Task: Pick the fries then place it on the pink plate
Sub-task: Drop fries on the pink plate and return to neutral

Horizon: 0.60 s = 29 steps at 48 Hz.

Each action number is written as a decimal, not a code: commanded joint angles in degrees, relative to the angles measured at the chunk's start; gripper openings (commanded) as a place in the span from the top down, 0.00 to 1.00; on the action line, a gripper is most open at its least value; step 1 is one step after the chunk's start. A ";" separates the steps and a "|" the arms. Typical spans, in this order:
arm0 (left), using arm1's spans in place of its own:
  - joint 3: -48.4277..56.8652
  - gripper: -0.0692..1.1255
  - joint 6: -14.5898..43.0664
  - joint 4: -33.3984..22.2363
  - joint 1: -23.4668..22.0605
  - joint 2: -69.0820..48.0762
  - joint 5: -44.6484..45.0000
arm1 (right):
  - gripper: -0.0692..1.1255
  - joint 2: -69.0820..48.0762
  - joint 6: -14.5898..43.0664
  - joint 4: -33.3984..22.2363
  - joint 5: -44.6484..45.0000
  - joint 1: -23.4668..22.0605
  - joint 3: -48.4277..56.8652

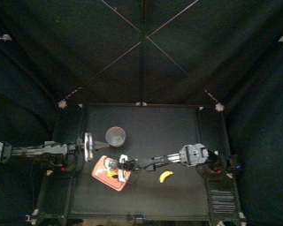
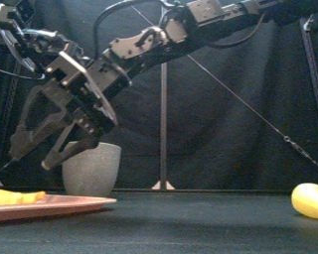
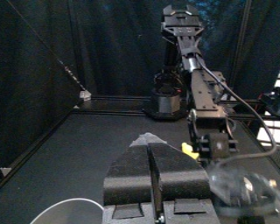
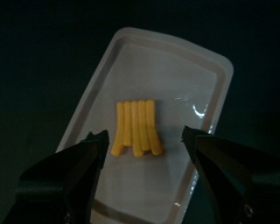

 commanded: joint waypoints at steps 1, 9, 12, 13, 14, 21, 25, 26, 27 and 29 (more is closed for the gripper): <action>-0.79 0.95 0.09 0.00 0.09 -0.26 -0.44 | 0.11 -9.58 0.97 -1.23 -9.58 -0.26 9.32; -0.62 0.95 0.00 0.00 0.09 -0.62 -0.44 | 0.11 -17.05 0.97 -0.79 -24.87 -0.79 23.12; -0.79 0.95 0.00 0.00 0.09 -0.70 -0.44 | 0.11 -19.95 0.79 -0.62 -29.88 -1.58 27.69; -0.79 0.95 0.00 0.00 0.09 -0.62 -0.44 | 0.11 -20.74 0.70 -0.79 -31.11 -1.93 28.83; -0.79 0.95 0.00 0.00 0.18 -0.70 -0.44 | 0.11 -21.36 0.62 -0.88 -32.17 -2.20 29.88; -1.05 0.95 0.09 0.00 0.09 -0.88 -0.44 | 0.11 -26.81 0.70 -0.79 -35.16 -4.13 36.91; -1.05 0.95 0.09 0.00 0.09 -0.97 -0.44 | 0.11 -29.27 0.97 -0.26 -35.60 -4.66 39.81; -1.05 0.95 0.09 0.00 0.09 -1.05 -0.44 | 0.11 -29.88 0.97 0.00 -35.68 -4.57 40.43; -0.97 0.95 0.09 0.00 0.09 -1.05 -0.44 | 0.11 -30.59 0.97 0.35 -35.77 -4.66 40.96; -0.88 0.95 0.09 0.00 0.09 -1.05 -0.44 | 0.11 -31.99 0.88 1.14 -35.86 -4.66 41.92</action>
